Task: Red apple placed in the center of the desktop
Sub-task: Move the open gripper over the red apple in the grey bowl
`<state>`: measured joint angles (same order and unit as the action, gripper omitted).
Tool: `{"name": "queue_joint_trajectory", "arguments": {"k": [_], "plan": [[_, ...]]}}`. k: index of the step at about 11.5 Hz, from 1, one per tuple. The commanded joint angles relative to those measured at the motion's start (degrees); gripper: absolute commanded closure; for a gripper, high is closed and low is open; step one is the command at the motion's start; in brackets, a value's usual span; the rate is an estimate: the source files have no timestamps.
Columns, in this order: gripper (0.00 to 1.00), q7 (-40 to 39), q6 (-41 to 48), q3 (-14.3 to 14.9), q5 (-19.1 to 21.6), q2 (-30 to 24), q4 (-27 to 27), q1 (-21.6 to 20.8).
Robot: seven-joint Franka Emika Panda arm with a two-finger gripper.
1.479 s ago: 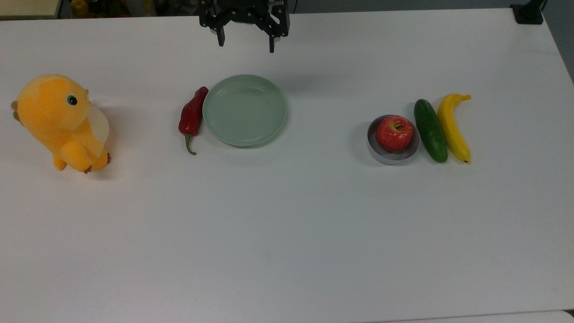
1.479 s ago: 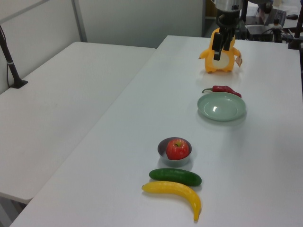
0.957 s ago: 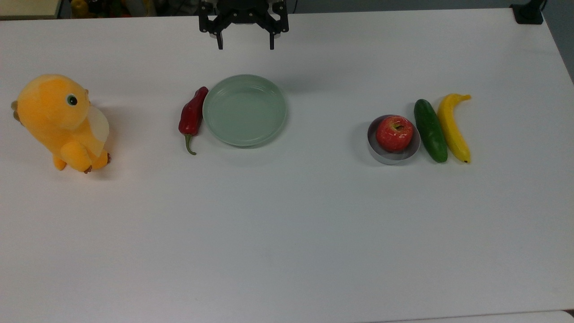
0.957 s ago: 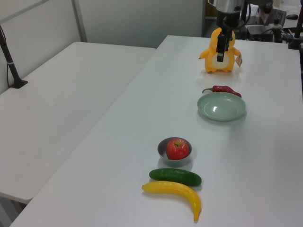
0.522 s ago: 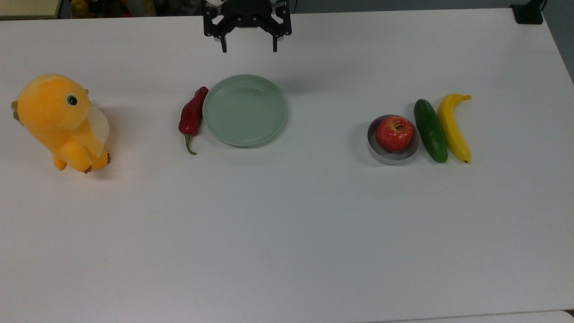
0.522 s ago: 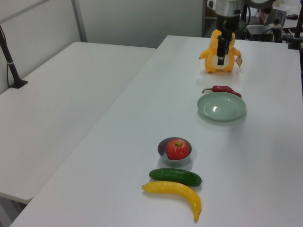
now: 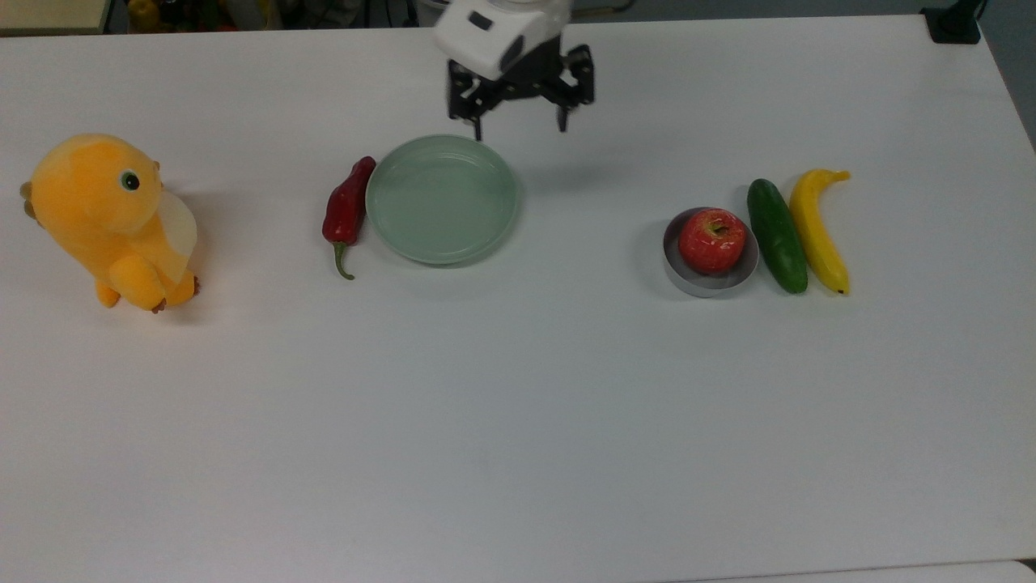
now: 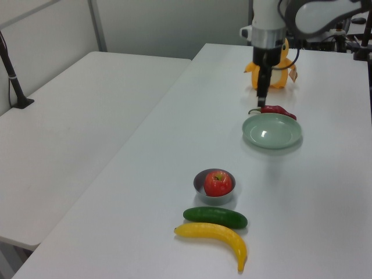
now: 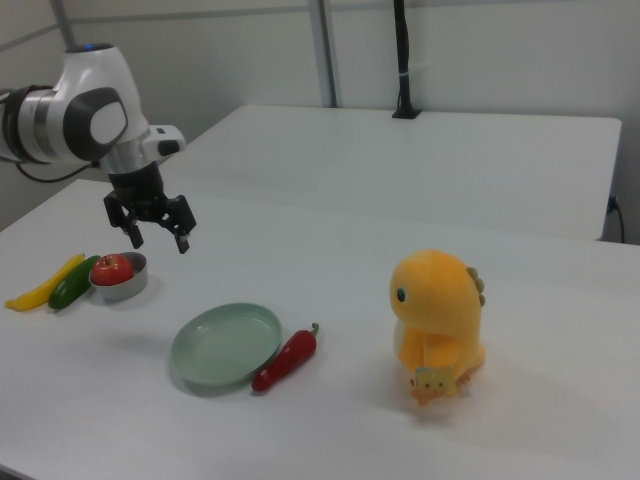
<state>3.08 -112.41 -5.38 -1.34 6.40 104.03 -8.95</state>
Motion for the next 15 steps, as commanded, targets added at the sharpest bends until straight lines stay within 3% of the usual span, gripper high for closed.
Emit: {"name": "queue_joint_trajectory", "arguments": {"k": [1, 3, 8, 11, 15], "plan": [[0.00, 2.9, -6.2, -5.2, -0.6, 2.6, -0.1, -0.4], [0.00, 3.1, -10.3, -7.2, -0.6, 3.9, -0.3, -2.4], [0.00, 10.8, -20.5, -7.3, -3.6, 11.4, -3.0, -9.7], [0.00, 16.8, -24.5, -7.3, -10.3, 16.5, -5.7, -10.9], [0.00, 18.0, -27.2, -7.3, -13.9, 19.9, -5.9, -12.0]]}}
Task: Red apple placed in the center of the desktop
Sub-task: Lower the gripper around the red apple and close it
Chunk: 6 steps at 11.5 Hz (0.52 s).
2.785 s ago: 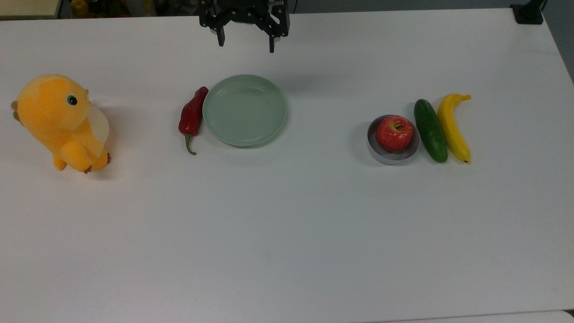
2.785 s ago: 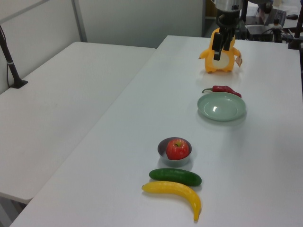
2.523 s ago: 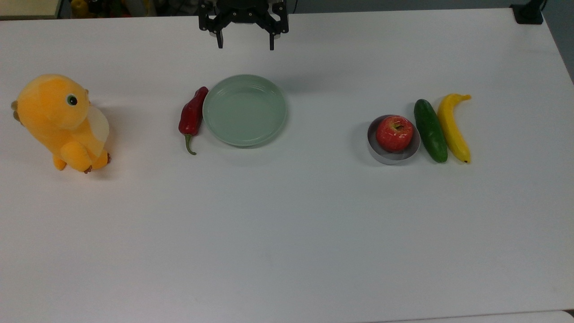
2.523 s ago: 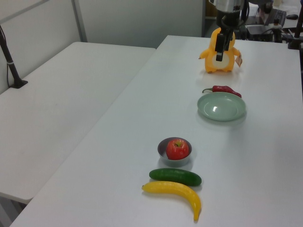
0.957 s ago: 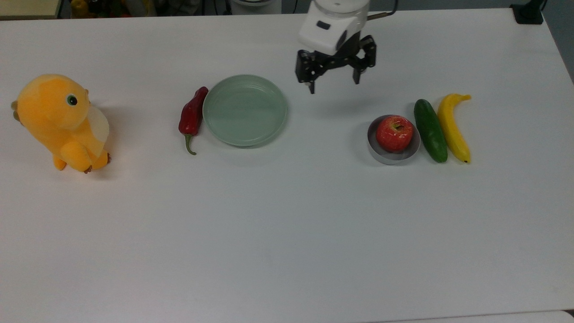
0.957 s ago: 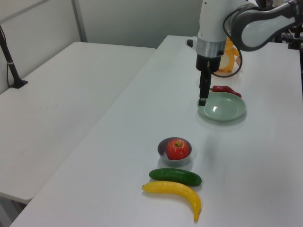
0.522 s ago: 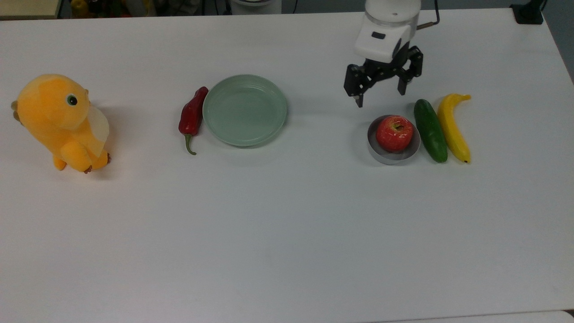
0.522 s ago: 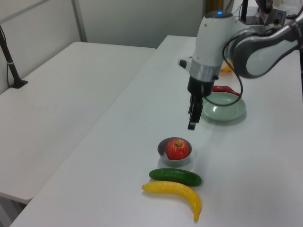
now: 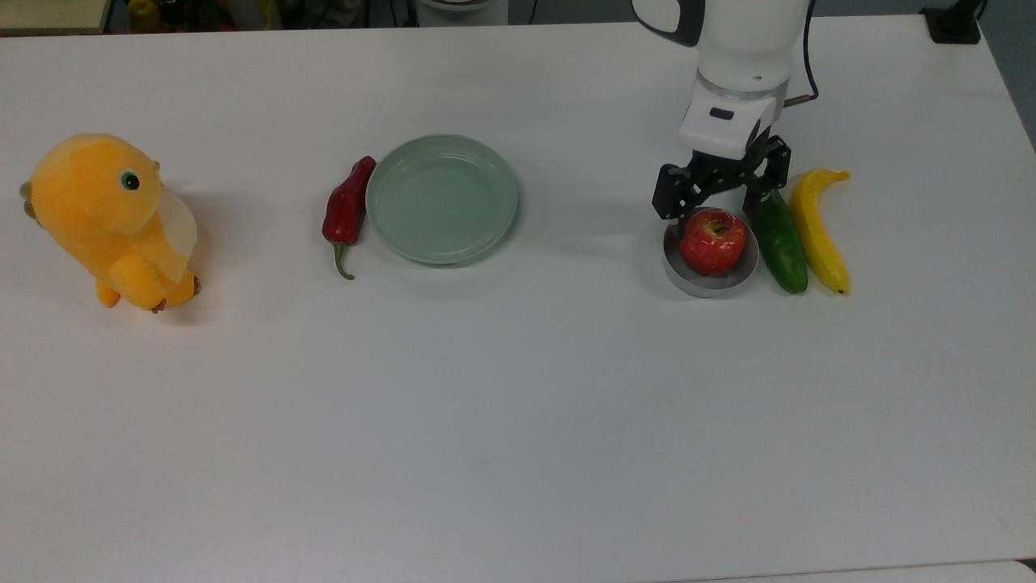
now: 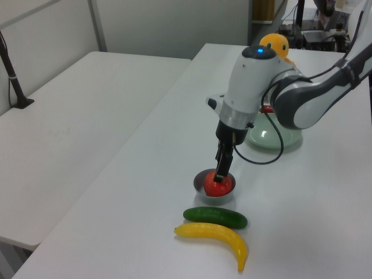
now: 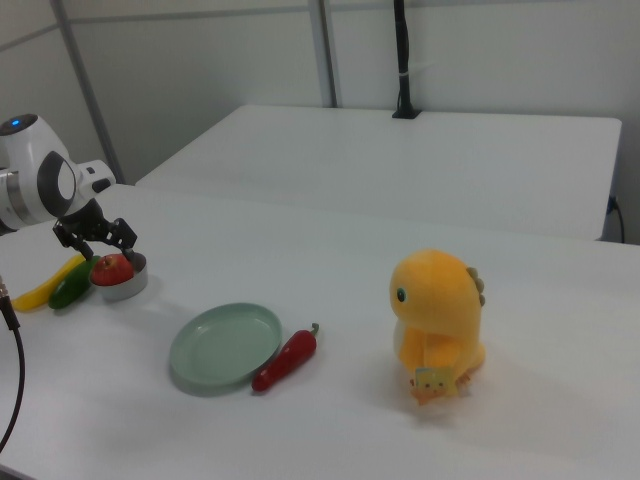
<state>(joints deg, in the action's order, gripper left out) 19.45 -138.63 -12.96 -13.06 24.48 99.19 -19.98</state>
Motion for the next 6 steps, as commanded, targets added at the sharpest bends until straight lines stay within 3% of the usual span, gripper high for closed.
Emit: {"name": "queue_joint_trajectory", "arguments": {"k": [1, 4, 5, 6], "plan": [[0.00, 1.7, -0.9, 0.3, -2.3, 2.1, -2.0, -1.5], [0.00, 1.8, -0.9, 0.3, -3.3, 2.9, -2.1, -1.8], [0.08, 1.8, -0.9, 0.3, -4.7, 3.4, -2.0, -1.7], [0.36, 1.9, -0.9, 0.3, -5.3, 3.6, -1.9, -1.7]]}}
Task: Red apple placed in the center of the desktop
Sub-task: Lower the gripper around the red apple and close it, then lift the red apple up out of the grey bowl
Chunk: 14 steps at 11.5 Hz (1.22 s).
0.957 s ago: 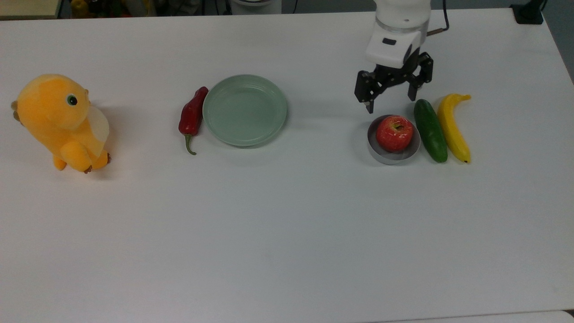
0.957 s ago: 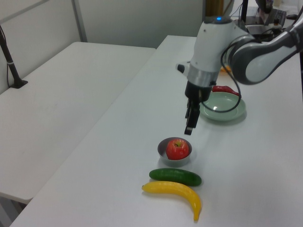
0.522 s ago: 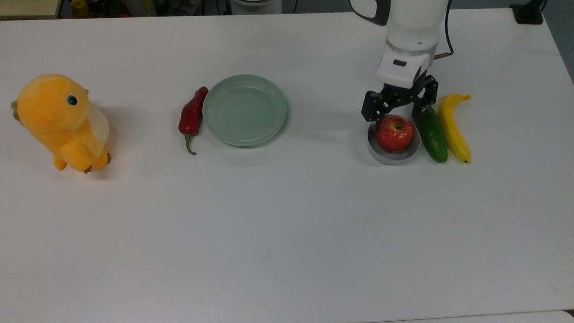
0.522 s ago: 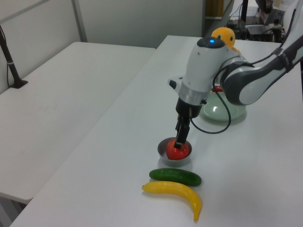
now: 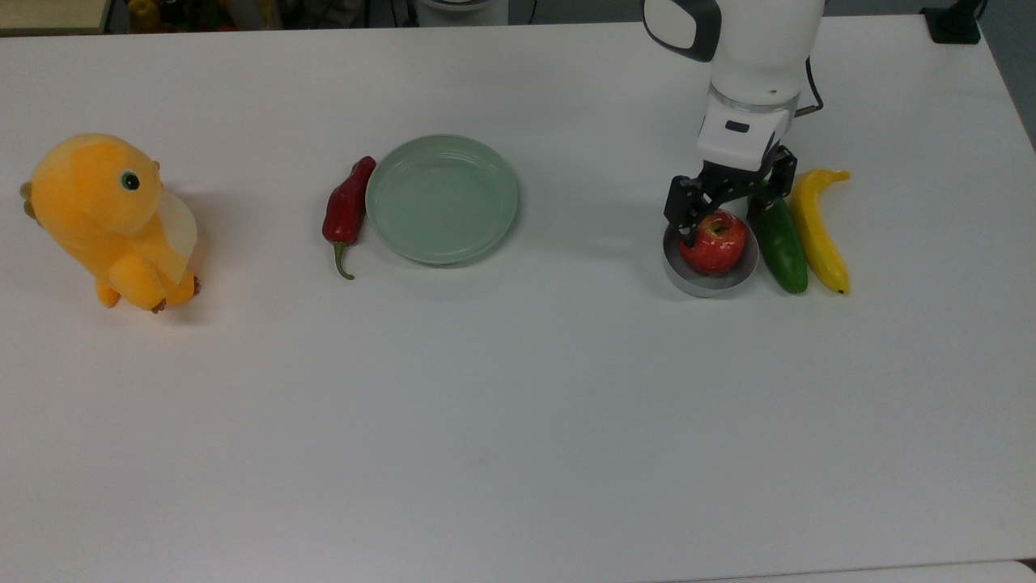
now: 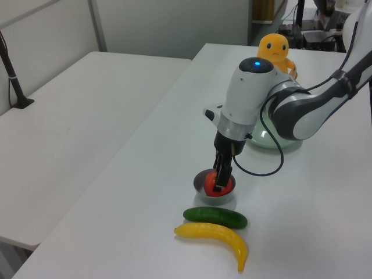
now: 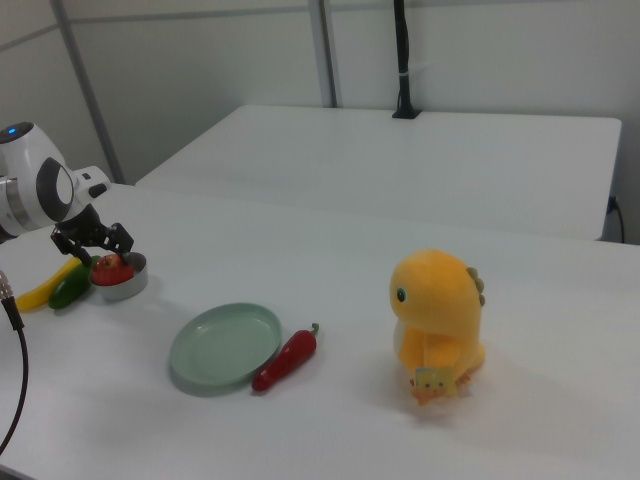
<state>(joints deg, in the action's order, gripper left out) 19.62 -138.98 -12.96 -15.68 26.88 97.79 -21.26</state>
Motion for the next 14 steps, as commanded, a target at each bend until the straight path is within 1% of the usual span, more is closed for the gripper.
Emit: {"name": "queue_joint_trajectory", "arguments": {"k": [1, 2, 6, 8, 9, 10, 11, 13, 14], "plan": [[0.81, 2.1, -0.6, 0.3, -2.1, 1.2, -0.6, -0.1], [0.85, 2.0, -0.6, 0.3, -2.3, 1.2, -0.6, 0.0], [0.86, 2.1, -0.6, 0.3, -2.4, 1.0, -0.7, 0.2], [0.87, 2.7, -0.5, 0.0, -2.3, -1.2, -0.7, 0.3], [0.87, 4.0, -0.5, -1.9, -2.1, -2.7, -0.7, 1.3], [0.86, 6.6, -0.4, -4.3, -2.7, -3.9, -0.7, 2.7], [0.87, 8.1, -0.1, -5.2, -2.7, -5.7, -0.6, 2.9], [0.87, 9.0, 0.6, -5.2, -1.6, -8.4, -0.2, 3.9], [0.87, 10.6, 0.6, -5.1, -1.6, -8.9, -0.2, 5.5]]}}
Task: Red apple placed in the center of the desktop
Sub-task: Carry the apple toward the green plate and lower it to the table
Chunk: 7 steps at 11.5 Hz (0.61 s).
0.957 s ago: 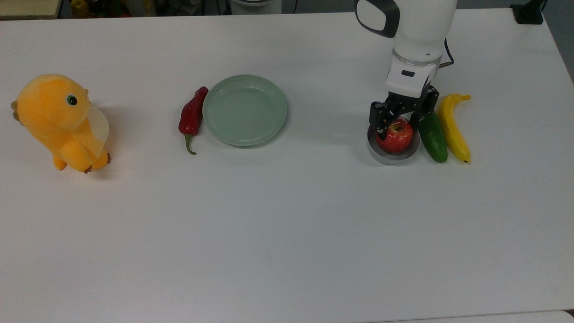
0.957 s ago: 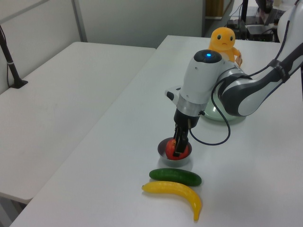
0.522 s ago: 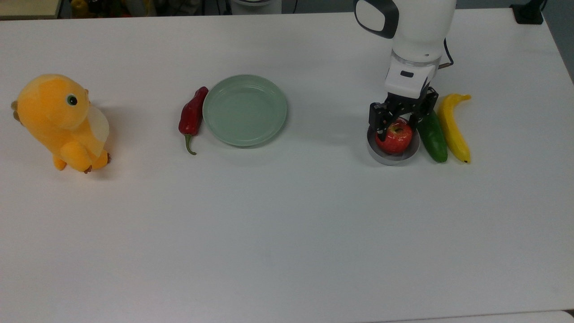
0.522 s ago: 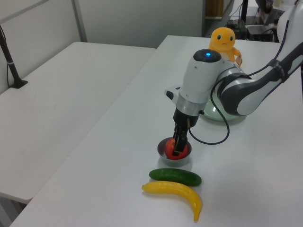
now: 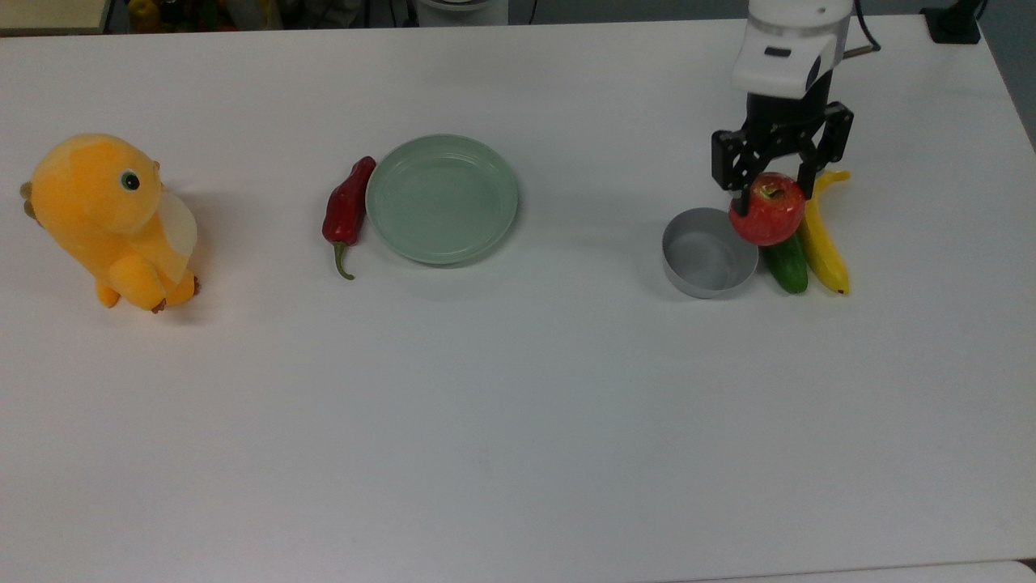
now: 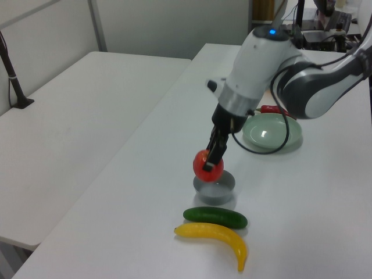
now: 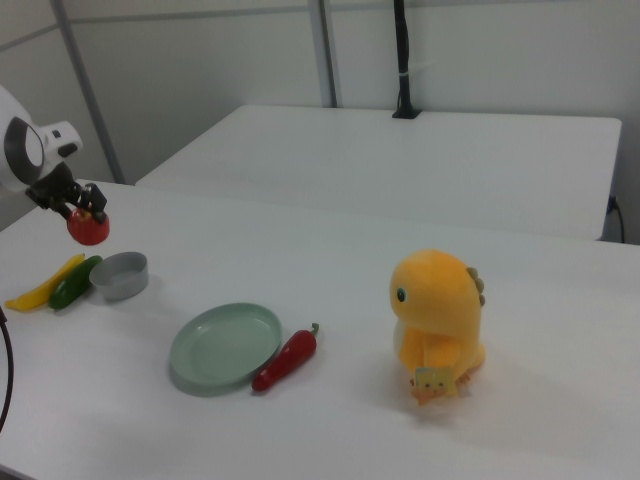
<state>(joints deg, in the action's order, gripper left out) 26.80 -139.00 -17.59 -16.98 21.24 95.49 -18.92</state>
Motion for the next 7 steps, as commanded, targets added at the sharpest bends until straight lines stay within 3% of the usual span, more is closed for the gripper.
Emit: {"name": "queue_joint_trajectory", "arguments": {"k": [1, 2, 7], "plan": [[0.86, 3.6, 0.7, -0.2, -0.2, -4.0, 2.1, 4.4], [0.86, 3.6, 0.8, 0.0, -0.2, -4.3, 2.2, 5.7], [0.86, -0.1, 2.6, 6.2, -0.2, -4.3, 5.9, 6.3]]}}
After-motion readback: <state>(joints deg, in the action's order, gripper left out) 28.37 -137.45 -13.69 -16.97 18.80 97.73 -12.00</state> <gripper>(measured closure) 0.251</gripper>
